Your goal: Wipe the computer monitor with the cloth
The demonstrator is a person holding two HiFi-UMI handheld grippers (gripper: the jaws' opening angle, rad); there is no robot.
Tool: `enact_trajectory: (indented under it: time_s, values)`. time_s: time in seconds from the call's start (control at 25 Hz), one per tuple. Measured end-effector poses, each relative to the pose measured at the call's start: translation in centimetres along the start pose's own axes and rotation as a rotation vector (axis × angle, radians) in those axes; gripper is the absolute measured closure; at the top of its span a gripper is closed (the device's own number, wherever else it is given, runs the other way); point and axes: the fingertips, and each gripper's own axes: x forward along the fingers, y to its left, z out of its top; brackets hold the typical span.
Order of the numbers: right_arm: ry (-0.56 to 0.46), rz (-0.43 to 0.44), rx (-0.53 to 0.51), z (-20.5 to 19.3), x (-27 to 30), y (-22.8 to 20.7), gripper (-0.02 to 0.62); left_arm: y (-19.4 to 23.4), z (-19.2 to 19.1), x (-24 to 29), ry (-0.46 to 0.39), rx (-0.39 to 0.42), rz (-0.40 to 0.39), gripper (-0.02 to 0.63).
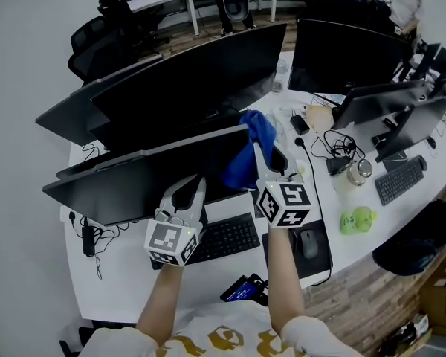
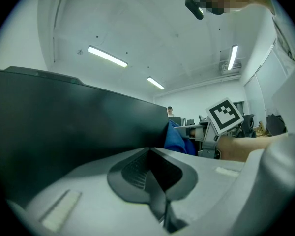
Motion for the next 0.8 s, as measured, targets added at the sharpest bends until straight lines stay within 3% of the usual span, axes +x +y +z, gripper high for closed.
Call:
enact_trajectory:
  time_s: [0.8]
  values:
    - [0.072,0.016,0.095,-6.5,-0.5,-1.4,0.488,-0.5,-4.2,0.2,0.077,0.011,0.021,0.604]
